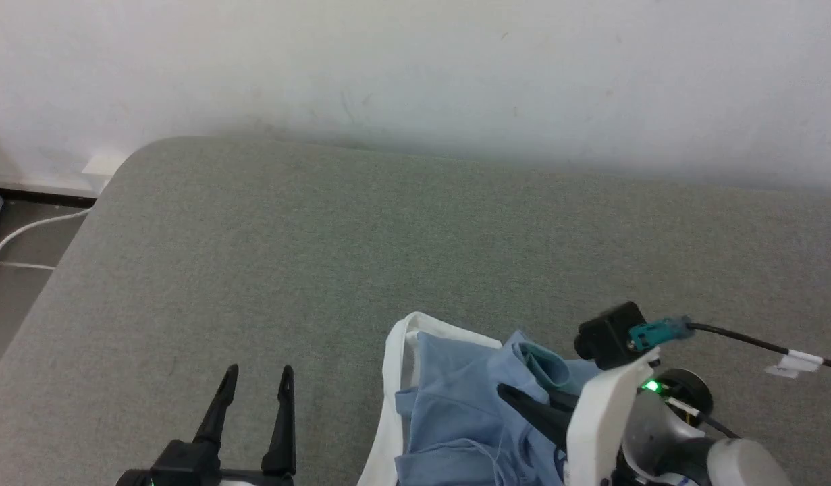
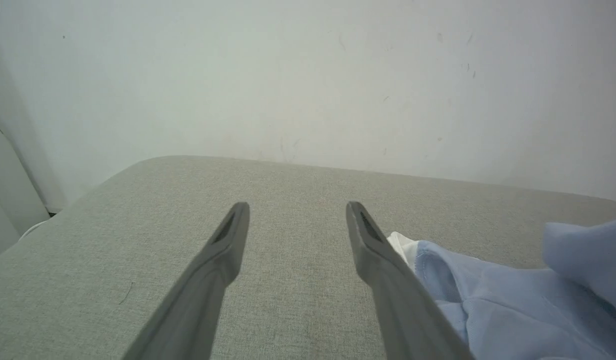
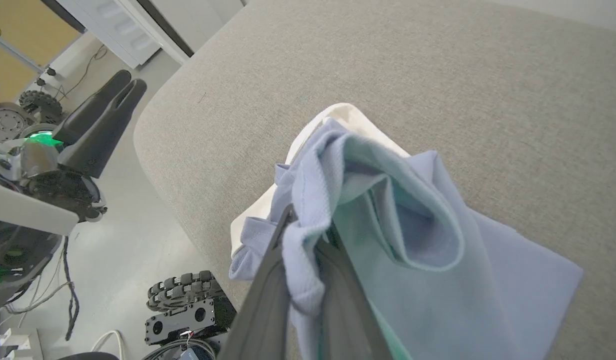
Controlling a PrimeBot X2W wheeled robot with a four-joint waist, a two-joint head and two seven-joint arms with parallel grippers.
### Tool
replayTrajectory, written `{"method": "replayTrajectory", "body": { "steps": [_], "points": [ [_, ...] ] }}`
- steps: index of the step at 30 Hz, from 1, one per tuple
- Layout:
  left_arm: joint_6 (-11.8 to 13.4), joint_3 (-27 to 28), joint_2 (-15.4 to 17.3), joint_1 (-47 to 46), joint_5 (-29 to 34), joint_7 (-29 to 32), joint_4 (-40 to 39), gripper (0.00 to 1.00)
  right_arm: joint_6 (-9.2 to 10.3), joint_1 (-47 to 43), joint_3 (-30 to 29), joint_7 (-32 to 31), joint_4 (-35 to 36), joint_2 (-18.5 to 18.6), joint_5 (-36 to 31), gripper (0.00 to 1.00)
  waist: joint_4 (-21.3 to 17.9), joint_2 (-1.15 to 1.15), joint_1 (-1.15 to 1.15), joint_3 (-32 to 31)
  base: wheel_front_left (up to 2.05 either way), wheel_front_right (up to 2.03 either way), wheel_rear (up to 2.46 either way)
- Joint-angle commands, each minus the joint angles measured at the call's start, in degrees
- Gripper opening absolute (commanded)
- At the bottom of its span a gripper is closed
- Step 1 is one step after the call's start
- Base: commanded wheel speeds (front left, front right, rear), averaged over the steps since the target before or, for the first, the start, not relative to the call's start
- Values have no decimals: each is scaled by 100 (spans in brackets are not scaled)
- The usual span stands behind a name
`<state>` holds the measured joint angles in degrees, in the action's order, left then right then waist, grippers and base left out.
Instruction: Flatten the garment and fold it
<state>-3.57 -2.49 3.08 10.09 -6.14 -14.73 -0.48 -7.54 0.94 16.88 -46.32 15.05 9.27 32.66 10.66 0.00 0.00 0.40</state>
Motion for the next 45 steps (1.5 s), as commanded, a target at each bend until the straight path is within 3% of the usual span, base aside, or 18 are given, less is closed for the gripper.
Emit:
{"method": "replayTrajectory", "body": {
  "steps": [1,15,16,17,26,33,38,45],
  "points": [
    [-44,-23,-19,-81,-23,-27,24,100,5,201,111,68,-138,-67,-14,0,134,0,0,44,0,0,0],
    [-73,-183,-20,-286,-33,-27,128,100,5,1114,1046,994,-2146,-339,-95,0,861,0,0,325,0,0,0],
    [-74,-189,-20,-290,-38,-27,135,100,5,1162,1102,1086,-2271,-344,-87,37,886,0,0,333,0,0,0],
    [-75,-194,-20,-295,-44,-27,143,100,5,1209,1156,1181,-2398,-353,-71,100,907,0,0,337,0,0,0],
    [-67,-163,-20,-284,-64,-27,225,100,5,1637,2049,1848,-2941,-173,264,100,826,0,0,191,0,0,0],
    [-100,-50,-20,-171,-16,-27,214,100,5,2170,2269,2849,-3091,424,-378,100,455,0,0,-81,0,0,0],
    [-108,43,-20,-135,-80,-27,135,100,5,2477,1978,3814,-3176,899,-1280,100,138,0,0,-153,0,0,0],
    [-45,78,-20,-130,-242,-27,-49,100,5,2085,735,4774,-2978,1214,-2011,100,-216,0,0,-127,0,0,0]
  ]
}}
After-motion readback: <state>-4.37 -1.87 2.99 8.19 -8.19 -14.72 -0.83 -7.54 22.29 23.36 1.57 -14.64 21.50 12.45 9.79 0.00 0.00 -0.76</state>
